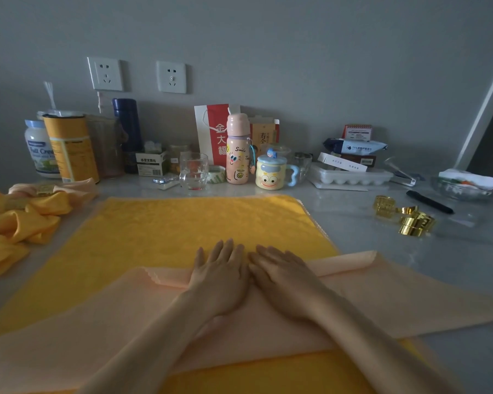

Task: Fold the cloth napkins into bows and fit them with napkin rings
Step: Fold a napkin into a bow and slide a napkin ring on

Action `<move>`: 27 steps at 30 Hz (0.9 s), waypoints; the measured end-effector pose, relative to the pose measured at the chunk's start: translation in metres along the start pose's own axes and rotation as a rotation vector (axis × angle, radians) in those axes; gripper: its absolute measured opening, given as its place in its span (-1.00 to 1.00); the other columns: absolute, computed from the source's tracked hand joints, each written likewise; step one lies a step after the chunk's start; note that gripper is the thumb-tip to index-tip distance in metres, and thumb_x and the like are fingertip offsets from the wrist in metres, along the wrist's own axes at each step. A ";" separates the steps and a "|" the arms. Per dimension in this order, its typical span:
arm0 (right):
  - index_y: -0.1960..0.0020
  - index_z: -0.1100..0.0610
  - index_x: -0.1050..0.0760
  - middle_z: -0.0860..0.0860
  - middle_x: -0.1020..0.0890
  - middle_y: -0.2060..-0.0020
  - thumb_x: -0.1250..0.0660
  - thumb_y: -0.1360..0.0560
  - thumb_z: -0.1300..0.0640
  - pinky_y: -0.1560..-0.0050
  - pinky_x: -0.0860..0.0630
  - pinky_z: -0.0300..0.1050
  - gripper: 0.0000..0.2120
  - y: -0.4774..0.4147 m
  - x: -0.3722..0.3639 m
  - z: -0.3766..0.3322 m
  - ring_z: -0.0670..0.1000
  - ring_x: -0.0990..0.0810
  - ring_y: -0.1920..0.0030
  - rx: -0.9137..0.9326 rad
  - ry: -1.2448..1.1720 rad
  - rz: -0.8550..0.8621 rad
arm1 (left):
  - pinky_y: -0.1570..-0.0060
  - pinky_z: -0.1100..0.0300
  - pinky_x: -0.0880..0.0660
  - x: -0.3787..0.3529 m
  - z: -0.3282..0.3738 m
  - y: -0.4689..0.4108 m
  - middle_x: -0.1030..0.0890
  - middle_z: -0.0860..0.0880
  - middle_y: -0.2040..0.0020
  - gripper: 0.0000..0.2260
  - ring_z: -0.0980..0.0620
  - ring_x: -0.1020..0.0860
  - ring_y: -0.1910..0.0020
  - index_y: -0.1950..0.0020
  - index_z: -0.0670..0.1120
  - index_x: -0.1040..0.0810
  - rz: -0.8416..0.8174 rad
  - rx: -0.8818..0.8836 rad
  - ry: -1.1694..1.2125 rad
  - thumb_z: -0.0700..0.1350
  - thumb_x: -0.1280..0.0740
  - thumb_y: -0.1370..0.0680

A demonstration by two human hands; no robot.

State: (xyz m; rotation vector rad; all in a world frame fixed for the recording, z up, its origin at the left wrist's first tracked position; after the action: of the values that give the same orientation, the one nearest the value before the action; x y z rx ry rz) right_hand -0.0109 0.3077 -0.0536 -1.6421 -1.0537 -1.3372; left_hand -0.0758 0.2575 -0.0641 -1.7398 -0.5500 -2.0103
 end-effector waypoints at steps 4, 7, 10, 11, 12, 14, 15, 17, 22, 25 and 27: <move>-0.54 -0.02 0.06 -0.04 0.08 -0.54 0.16 -0.64 -0.11 -0.48 0.19 -0.05 -0.51 0.002 -0.004 0.020 -0.04 0.13 -0.52 -0.082 0.042 -0.088 | -0.45 -0.03 0.19 0.002 -0.002 0.000 0.12 -0.01 -0.56 -0.55 0.03 0.14 -0.53 -0.54 -0.01 0.06 0.014 -0.001 0.043 0.02 0.11 -0.66; -0.54 -0.02 0.10 -0.05 0.12 -0.53 0.17 -0.64 -0.10 -0.49 0.21 -0.07 -0.50 0.005 -0.002 0.042 -0.06 0.16 -0.52 -0.150 0.012 -0.121 | -0.45 -0.01 0.20 0.003 -0.002 -0.001 0.12 0.00 -0.56 -0.56 0.05 0.14 -0.53 -0.54 -0.01 0.02 0.015 -0.015 0.066 0.02 0.11 -0.66; -0.54 0.01 0.02 -0.06 0.06 -0.54 0.10 -0.65 -0.05 -0.47 0.16 -0.14 -0.53 0.006 0.007 0.055 -0.08 0.11 -0.52 -0.152 -0.067 -0.079 | -0.45 0.01 0.22 0.005 -0.002 -0.001 0.11 0.01 -0.56 -0.56 0.05 0.15 -0.53 -0.54 0.01 -0.02 -0.032 -0.031 0.137 0.03 0.09 -0.66; -0.52 0.03 -0.06 -0.05 -0.01 -0.53 0.04 -0.65 -0.03 -0.45 0.10 -0.18 -0.54 0.006 0.010 0.057 -0.08 0.05 -0.52 -0.146 -0.129 -0.054 | -0.46 0.02 0.20 0.007 -0.002 -0.001 0.08 0.00 -0.56 -0.57 0.05 0.13 -0.53 -0.53 0.01 -0.06 -0.056 -0.040 0.183 0.04 0.06 -0.66; -0.49 0.05 -0.16 -0.04 -0.09 -0.52 -0.03 -0.64 -0.01 -0.42 0.02 -0.22 -0.56 0.007 0.015 0.060 -0.08 -0.02 -0.51 -0.153 -0.212 -0.028 | -0.46 0.04 0.16 0.011 -0.002 0.000 0.02 -0.01 -0.56 -0.58 0.05 0.08 -0.53 -0.52 0.01 -0.12 -0.080 -0.054 0.231 0.04 0.01 -0.66; -0.40 0.06 -0.34 -0.05 -0.28 -0.45 -0.17 -0.60 0.04 -0.28 -0.17 -0.32 -0.62 0.011 0.025 0.065 -0.07 -0.23 -0.45 -0.181 -0.381 0.023 | -0.40 0.15 -0.07 0.019 -0.003 0.001 -0.18 -0.02 -0.51 -0.61 0.03 -0.13 -0.49 -0.46 0.01 -0.28 -0.124 -0.083 0.300 0.03 -0.11 -0.63; -0.34 0.05 -0.42 -0.06 -0.37 -0.39 -0.21 -0.58 0.07 -0.20 -0.22 -0.34 -0.66 0.013 0.030 0.066 -0.08 -0.32 -0.39 -0.185 -0.423 0.039 | -0.32 0.19 -0.19 0.023 -0.004 0.001 -0.28 -0.01 -0.46 -0.64 0.02 -0.25 -0.43 -0.41 0.00 -0.34 -0.141 -0.087 0.316 0.02 -0.16 -0.62; -0.22 0.03 -0.53 -0.10 -0.50 -0.26 -0.24 -0.56 0.12 -0.14 -0.29 -0.34 -0.74 0.016 0.038 0.066 -0.12 -0.44 -0.26 -0.177 -0.417 0.057 | -0.17 0.23 -0.32 0.029 -0.008 0.001 -0.37 0.01 -0.39 -0.68 0.03 -0.37 -0.32 -0.34 0.01 -0.43 -0.163 -0.083 0.307 0.00 -0.24 -0.59; -0.07 0.02 -0.61 -0.16 -0.59 0.00 -0.31 -0.50 0.15 0.05 -0.37 -0.45 -0.82 0.017 0.047 0.060 -0.20 -0.51 -0.01 -0.135 -0.379 0.067 | -0.08 0.25 -0.36 0.032 -0.010 0.002 -0.39 -0.02 -0.35 -0.69 0.01 -0.42 -0.25 -0.29 -0.01 -0.47 -0.157 -0.059 0.263 -0.05 -0.31 -0.55; 0.05 -0.01 -0.60 -0.20 -0.60 0.13 -0.34 -0.46 0.18 0.15 -0.40 -0.45 -0.86 0.019 0.052 0.058 -0.22 -0.53 0.08 -0.127 -0.378 0.101 | -0.03 0.27 -0.32 0.035 -0.006 0.003 -0.41 -0.03 -0.33 -0.69 0.01 -0.41 -0.26 -0.28 -0.03 -0.46 -0.118 -0.070 0.233 -0.07 -0.31 -0.54; 0.12 -0.01 -0.58 -0.16 -0.61 0.16 -0.36 -0.44 0.19 0.17 -0.45 -0.40 -0.89 0.020 0.054 0.058 -0.19 -0.56 0.10 -0.134 -0.376 0.109 | -0.04 0.26 -0.31 0.038 -0.004 0.004 -0.42 -0.03 -0.32 -0.70 0.01 -0.40 -0.28 -0.27 -0.03 -0.46 -0.098 -0.079 0.218 -0.10 -0.31 -0.54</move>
State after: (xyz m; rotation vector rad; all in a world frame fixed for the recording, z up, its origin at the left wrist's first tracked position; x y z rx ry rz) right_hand 0.0349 0.3607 -0.0112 -2.0768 -1.0857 -1.0706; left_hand -0.0811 0.2497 -0.0273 -1.5373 -0.4984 -2.2835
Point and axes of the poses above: each hand's wrist, its own y-axis away from the middle knuckle, its own x-axis out of the back of the hand, z = x × y, the point moved 10 cm from there along -y, towards the middle knuckle
